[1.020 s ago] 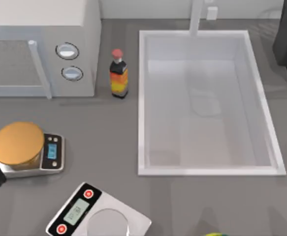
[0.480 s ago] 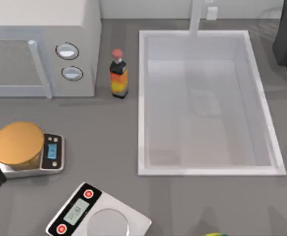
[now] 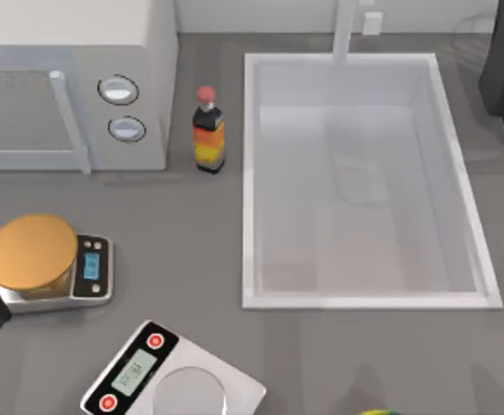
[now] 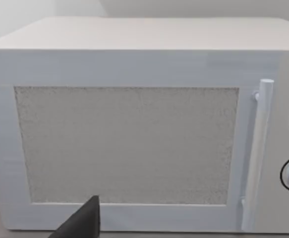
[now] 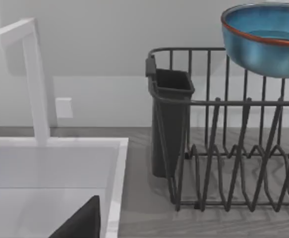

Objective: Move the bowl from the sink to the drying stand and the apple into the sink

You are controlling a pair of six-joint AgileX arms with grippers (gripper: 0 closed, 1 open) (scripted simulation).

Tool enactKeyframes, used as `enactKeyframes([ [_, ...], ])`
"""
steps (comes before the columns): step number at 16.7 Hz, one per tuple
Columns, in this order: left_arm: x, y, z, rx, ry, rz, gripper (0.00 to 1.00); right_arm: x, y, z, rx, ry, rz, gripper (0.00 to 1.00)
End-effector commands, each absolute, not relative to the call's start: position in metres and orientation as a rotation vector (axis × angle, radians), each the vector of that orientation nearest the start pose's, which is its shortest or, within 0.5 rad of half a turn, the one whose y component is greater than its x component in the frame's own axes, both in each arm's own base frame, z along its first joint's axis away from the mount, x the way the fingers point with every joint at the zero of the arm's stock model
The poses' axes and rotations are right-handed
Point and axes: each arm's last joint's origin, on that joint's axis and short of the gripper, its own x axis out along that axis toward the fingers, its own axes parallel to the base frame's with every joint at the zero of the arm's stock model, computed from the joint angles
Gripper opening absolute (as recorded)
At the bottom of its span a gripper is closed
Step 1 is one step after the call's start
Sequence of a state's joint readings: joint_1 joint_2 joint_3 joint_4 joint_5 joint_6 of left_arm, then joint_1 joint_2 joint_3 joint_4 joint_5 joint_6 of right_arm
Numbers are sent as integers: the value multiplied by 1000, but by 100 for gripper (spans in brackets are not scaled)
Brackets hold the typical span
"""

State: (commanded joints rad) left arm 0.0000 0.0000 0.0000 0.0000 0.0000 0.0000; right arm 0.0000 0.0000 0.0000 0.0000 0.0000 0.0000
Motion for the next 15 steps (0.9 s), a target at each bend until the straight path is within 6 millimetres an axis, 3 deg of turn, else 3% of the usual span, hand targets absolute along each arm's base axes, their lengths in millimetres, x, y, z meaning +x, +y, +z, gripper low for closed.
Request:
enactKeyframes([
  [10,106,-1,160,0,0,0,100,106,-2,162,-5,11,-3,100],
  [15,106,-1,160,0,0,0,100,111,-8,190,-76,212,-60,100],
])
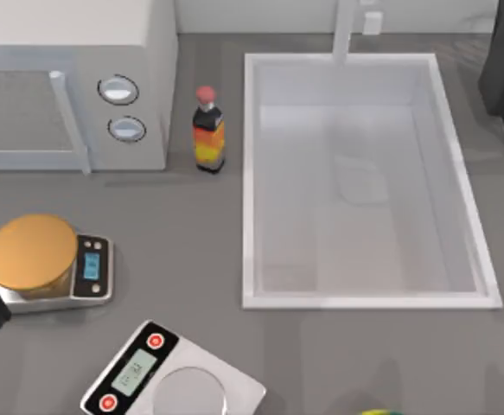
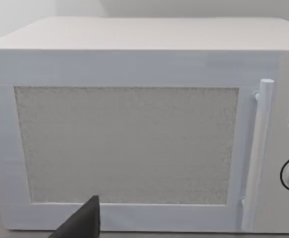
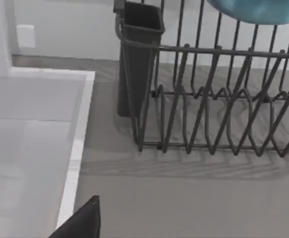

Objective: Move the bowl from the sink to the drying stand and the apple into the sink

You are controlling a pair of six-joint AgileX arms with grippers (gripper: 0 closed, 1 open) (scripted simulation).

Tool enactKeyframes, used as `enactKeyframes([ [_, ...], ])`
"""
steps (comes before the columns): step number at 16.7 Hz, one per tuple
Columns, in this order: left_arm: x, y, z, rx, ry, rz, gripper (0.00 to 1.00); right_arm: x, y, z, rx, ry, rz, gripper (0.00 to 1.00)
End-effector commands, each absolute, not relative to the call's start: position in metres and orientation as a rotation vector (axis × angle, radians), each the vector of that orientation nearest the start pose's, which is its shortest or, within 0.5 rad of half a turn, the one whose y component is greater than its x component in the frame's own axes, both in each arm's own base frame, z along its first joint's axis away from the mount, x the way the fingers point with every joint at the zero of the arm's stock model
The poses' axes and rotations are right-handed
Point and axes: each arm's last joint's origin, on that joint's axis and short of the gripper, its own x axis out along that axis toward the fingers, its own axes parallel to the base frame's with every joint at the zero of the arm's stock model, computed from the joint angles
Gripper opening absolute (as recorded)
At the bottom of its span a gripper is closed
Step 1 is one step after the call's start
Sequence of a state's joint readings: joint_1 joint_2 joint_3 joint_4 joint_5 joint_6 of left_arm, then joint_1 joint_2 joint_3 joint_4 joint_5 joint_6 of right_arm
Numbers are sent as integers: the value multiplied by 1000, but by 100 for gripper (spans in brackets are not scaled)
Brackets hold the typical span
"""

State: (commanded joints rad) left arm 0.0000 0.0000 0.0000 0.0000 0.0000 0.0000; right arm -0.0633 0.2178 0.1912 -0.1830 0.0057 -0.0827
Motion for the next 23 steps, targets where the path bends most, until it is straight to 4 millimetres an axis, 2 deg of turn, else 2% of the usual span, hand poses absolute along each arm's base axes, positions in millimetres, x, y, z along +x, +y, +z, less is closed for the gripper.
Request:
enactKeyframes([
  [3,106,-1,160,0,0,0,100,127,-17,208,-120,470,-99,100],
  [6,106,-1,160,0,0,0,100,154,-30,216,-133,790,-115,100],
  [10,106,-1,160,0,0,0,100,191,-54,217,-98,1166,-95,100],
  [14,106,-1,160,0,0,0,100,219,-75,207,-32,1439,-46,100],
  [18,106,-1,160,0,0,0,100,229,-86,200,7,1567,-9,100],
  [23,106,-1,160,0,0,0,100,229,-85,200,4,1569,-6,100],
])
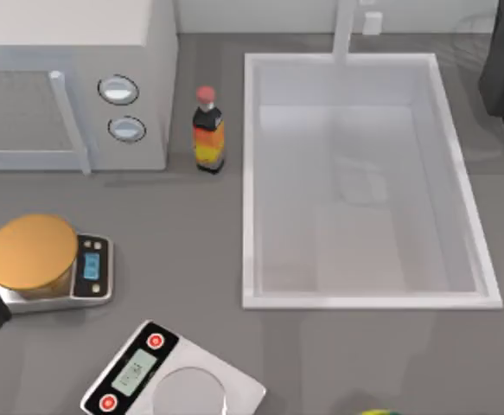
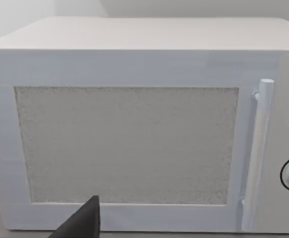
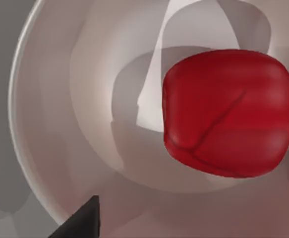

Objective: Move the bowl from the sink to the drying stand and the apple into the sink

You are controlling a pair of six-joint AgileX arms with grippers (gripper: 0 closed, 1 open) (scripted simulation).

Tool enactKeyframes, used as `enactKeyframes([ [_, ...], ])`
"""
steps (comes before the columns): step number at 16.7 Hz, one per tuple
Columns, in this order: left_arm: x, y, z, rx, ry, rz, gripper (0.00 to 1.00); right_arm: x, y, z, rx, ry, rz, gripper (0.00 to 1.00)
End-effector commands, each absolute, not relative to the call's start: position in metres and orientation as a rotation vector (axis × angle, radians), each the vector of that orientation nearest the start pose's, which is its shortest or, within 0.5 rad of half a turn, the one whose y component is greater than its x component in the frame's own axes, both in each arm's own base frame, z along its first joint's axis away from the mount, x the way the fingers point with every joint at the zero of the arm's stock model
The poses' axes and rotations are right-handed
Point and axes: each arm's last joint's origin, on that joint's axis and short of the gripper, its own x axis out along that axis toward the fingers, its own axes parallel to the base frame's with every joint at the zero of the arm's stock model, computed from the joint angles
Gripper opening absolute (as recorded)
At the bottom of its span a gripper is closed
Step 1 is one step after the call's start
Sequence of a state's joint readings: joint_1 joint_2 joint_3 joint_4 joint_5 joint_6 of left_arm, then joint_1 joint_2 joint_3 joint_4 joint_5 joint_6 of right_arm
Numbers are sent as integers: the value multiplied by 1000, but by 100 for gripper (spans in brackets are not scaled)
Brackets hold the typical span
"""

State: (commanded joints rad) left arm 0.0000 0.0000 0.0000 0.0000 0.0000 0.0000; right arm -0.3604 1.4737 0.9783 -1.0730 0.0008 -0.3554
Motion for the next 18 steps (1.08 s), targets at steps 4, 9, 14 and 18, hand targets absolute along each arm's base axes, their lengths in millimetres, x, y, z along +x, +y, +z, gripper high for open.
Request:
enactKeyframes([
  [4,106,-1,160,0,0,0,100,231,-86,179,13,1588,2,100],
  [9,106,-1,160,0,0,0,100,235,-88,143,9,1577,-3,100],
  [14,106,-1,160,0,0,0,100,233,-88,104,2,1557,-12,100],
  [18,106,-1,160,0,0,0,100,230,-86,92,8,1571,-8,100],
])
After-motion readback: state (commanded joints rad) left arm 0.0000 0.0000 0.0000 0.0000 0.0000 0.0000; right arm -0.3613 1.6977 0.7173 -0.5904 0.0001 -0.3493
